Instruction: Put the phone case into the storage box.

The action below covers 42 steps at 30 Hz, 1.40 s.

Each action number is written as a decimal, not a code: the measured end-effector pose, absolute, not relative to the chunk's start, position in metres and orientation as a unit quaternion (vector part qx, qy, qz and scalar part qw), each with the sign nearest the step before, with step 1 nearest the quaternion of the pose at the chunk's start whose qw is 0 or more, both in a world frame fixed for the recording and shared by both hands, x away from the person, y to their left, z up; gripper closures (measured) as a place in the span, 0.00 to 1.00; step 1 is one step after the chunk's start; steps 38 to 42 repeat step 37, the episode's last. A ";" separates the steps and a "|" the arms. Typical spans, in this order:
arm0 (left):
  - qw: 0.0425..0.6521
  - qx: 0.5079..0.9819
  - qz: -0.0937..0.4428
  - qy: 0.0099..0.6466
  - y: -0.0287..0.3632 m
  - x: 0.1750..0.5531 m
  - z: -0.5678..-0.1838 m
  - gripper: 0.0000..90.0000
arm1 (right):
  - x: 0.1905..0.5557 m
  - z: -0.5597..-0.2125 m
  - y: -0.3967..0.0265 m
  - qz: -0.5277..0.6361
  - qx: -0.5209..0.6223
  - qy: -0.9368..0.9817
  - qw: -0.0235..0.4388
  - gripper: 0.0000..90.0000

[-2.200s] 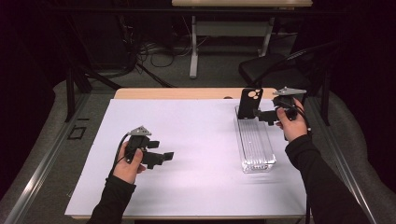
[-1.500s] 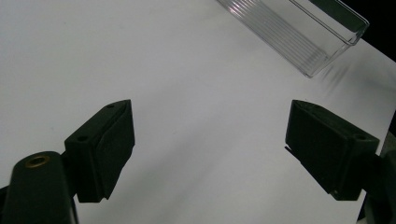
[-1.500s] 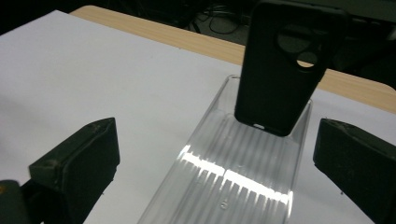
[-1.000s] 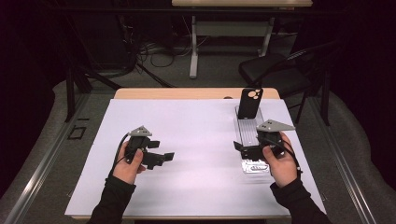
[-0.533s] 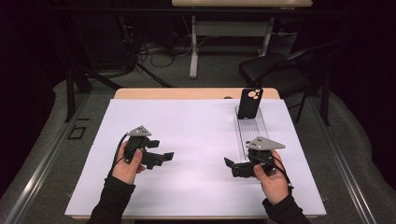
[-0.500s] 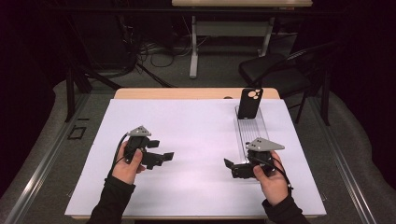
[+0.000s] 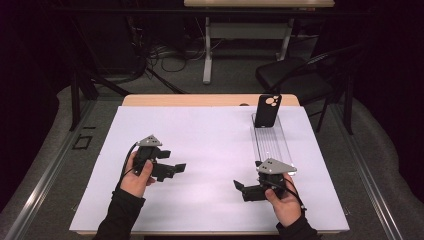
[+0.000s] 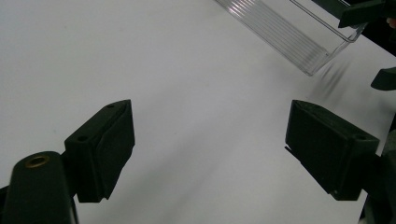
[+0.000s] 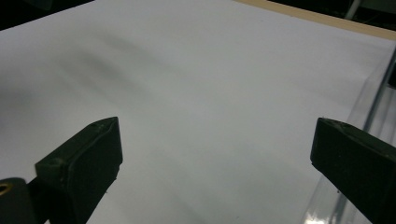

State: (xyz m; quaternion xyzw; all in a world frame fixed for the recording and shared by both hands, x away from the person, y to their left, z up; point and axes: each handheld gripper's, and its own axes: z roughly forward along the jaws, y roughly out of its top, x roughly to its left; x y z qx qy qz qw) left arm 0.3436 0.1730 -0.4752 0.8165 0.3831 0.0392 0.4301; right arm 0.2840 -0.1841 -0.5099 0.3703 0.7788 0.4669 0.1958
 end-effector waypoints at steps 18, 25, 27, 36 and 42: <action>0.431 0.817 0.039 0.381 0.173 0.343 -0.475 0.18 | 0.272 -0.523 -0.170 0.476 0.342 0.789 0.184 0.03; 0.431 0.817 0.040 0.381 0.174 0.343 -0.475 0.18 | 0.271 -0.526 -0.169 0.474 0.338 0.793 0.181 0.04; 0.431 0.817 0.040 0.381 0.174 0.343 -0.475 0.18 | 0.270 -0.526 -0.168 0.474 0.339 0.792 0.181 0.04; 0.433 0.814 0.041 0.385 0.175 0.345 -0.475 0.18 | 0.268 -0.525 -0.169 0.475 0.336 0.792 0.183 0.04; 0.433 0.814 0.041 0.385 0.175 0.346 -0.475 0.18 | 0.268 -0.524 -0.170 0.477 0.335 0.791 0.186 0.04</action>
